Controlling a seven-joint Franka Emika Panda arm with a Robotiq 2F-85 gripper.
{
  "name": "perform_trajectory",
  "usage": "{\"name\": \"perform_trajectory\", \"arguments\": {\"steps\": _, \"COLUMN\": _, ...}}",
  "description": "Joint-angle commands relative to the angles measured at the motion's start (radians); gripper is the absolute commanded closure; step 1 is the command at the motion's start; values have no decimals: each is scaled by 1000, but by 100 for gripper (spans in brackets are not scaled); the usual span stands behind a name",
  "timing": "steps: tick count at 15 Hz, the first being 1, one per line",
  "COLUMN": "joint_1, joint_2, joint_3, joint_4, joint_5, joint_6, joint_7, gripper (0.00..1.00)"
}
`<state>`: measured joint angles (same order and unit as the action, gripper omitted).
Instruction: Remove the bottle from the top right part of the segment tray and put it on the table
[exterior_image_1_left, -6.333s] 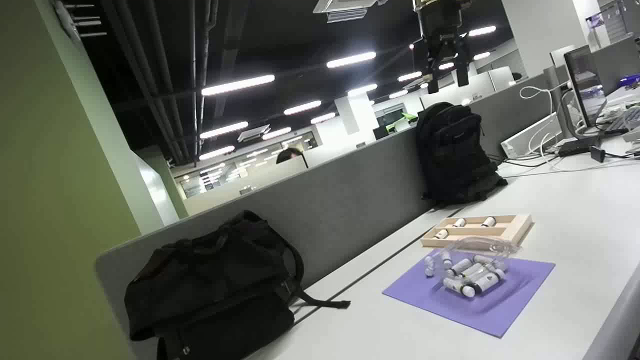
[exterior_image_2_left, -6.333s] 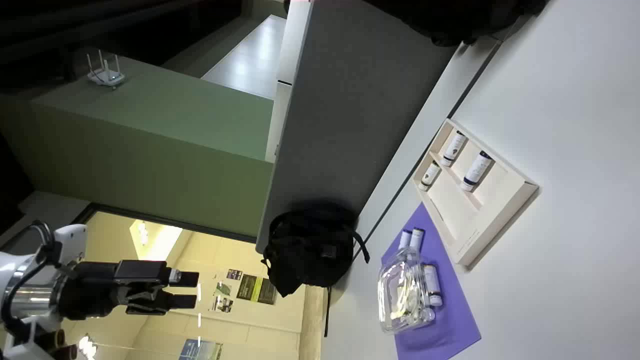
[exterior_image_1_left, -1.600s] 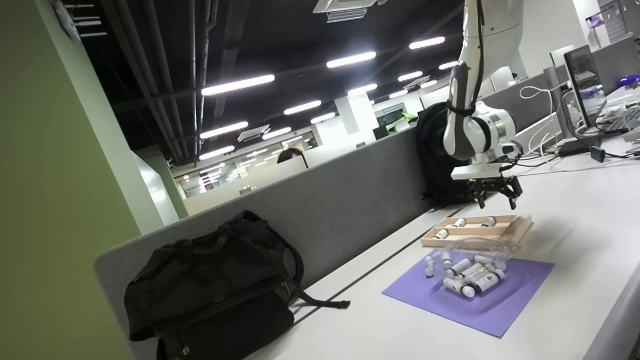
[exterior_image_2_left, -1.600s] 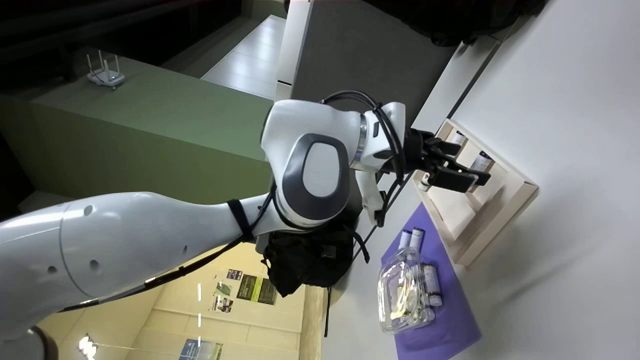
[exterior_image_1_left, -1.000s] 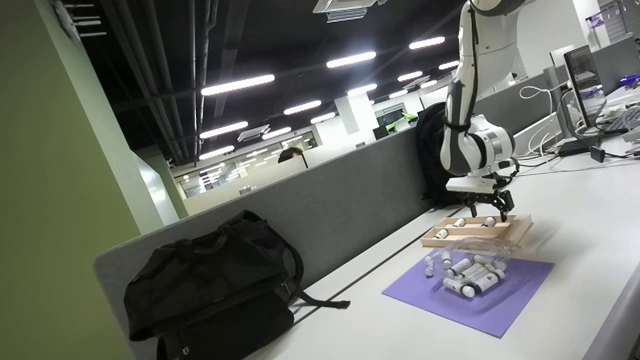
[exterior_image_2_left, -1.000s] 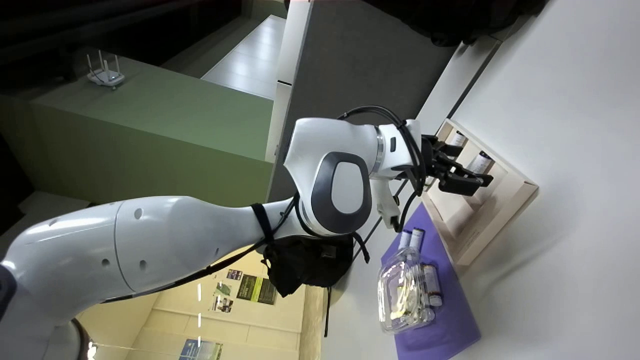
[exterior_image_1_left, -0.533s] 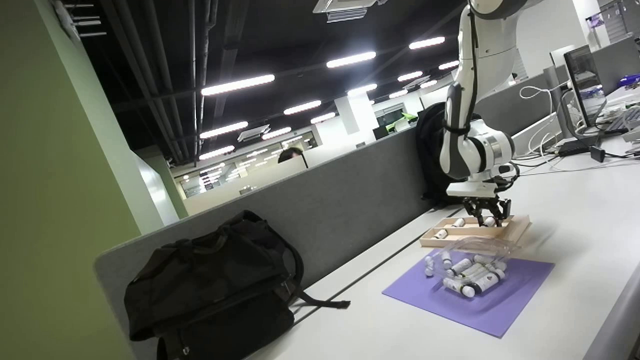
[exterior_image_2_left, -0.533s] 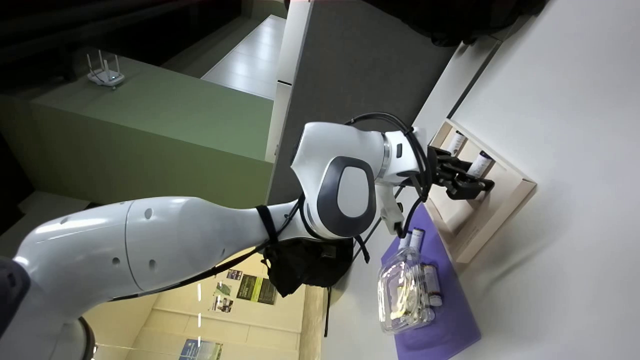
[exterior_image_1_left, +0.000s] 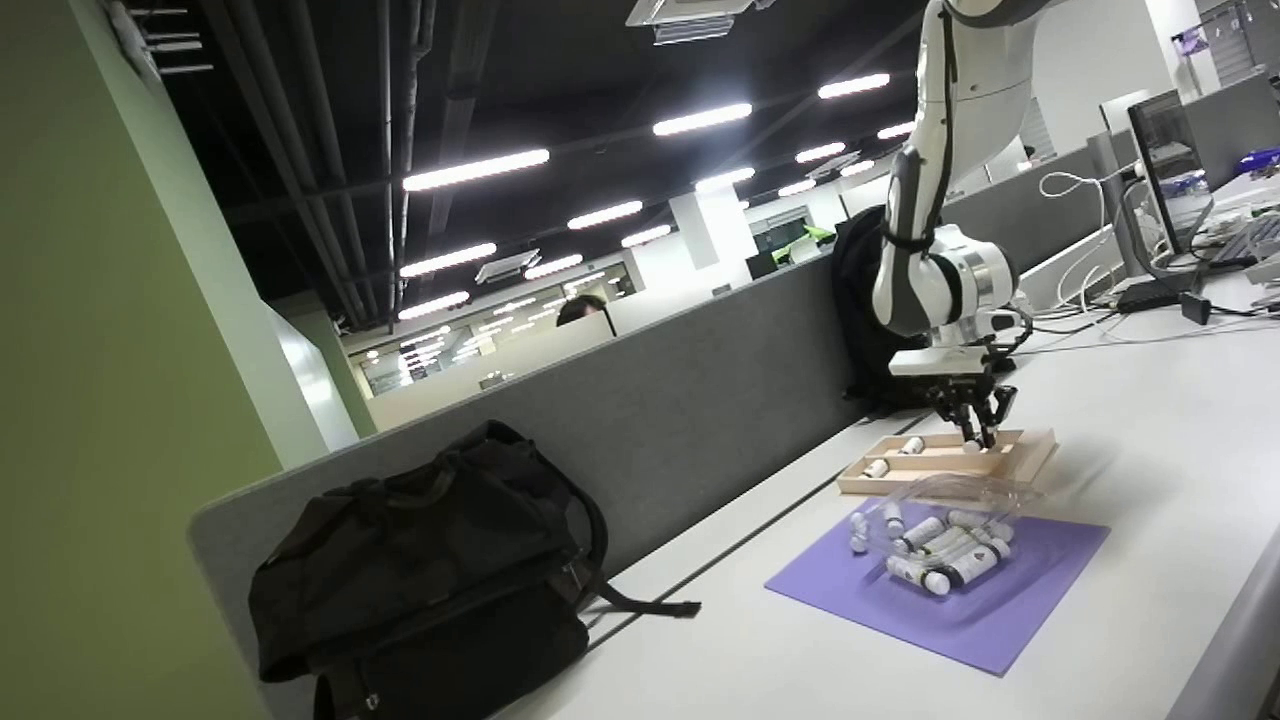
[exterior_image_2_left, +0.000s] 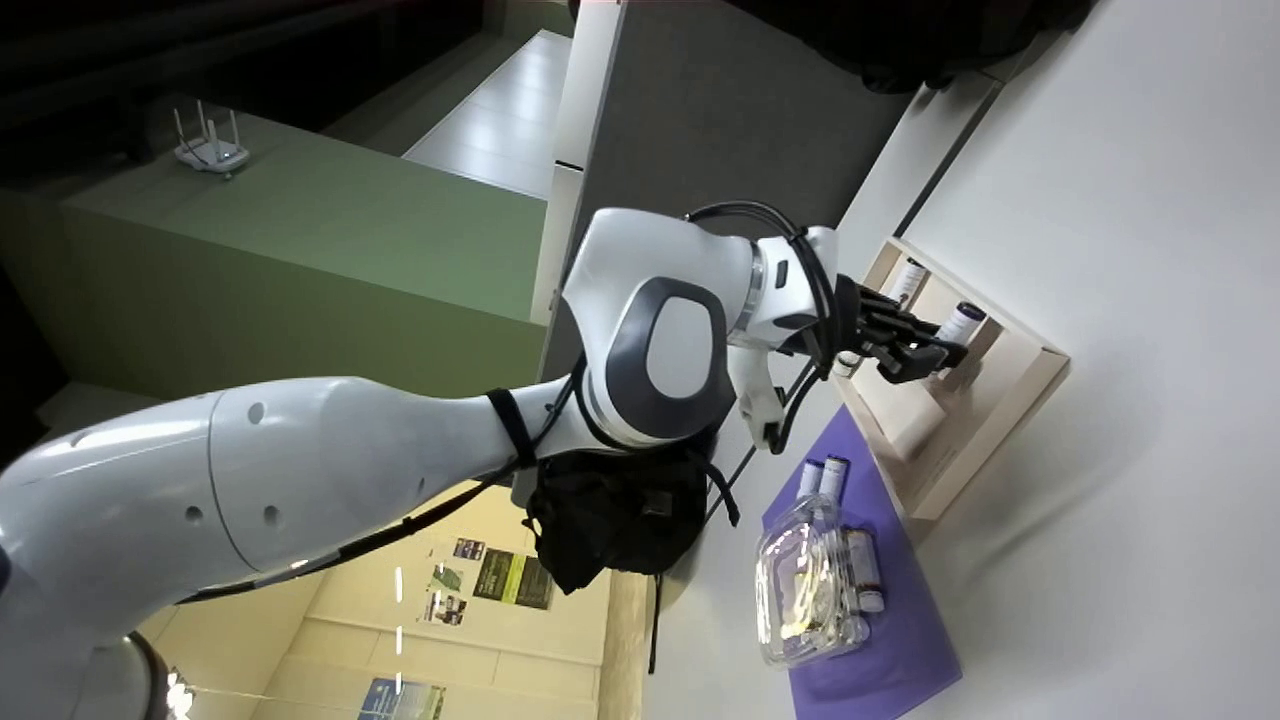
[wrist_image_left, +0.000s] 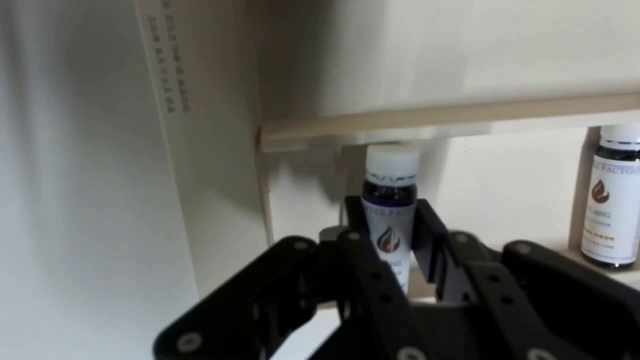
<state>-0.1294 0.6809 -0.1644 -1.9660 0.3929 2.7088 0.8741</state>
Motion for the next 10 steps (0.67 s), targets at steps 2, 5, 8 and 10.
{"name": "perform_trajectory", "arguments": {"steps": 2, "joint_1": -56, "joint_2": -162, "joint_3": 10, "joint_4": -25, "joint_5": -31, "joint_6": -349, "joint_7": -97, "gripper": 89}}
{"name": "perform_trajectory", "arguments": {"steps": 5, "joint_1": -54, "joint_2": -261, "joint_3": -41, "joint_4": -75, "joint_5": -97, "joint_6": -575, "joint_7": -159, "gripper": 89}}
{"name": "perform_trajectory", "arguments": {"steps": 8, "joint_1": -48, "joint_2": -345, "joint_3": -98, "joint_4": -183, "joint_5": -191, "joint_6": -557, "joint_7": -204, "gripper": 89}}
{"name": "perform_trajectory", "arguments": {"steps": 10, "joint_1": -51, "joint_2": -366, "joint_3": -128, "joint_4": -264, "joint_5": -241, "joint_6": -444, "joint_7": -228, "gripper": 89}}
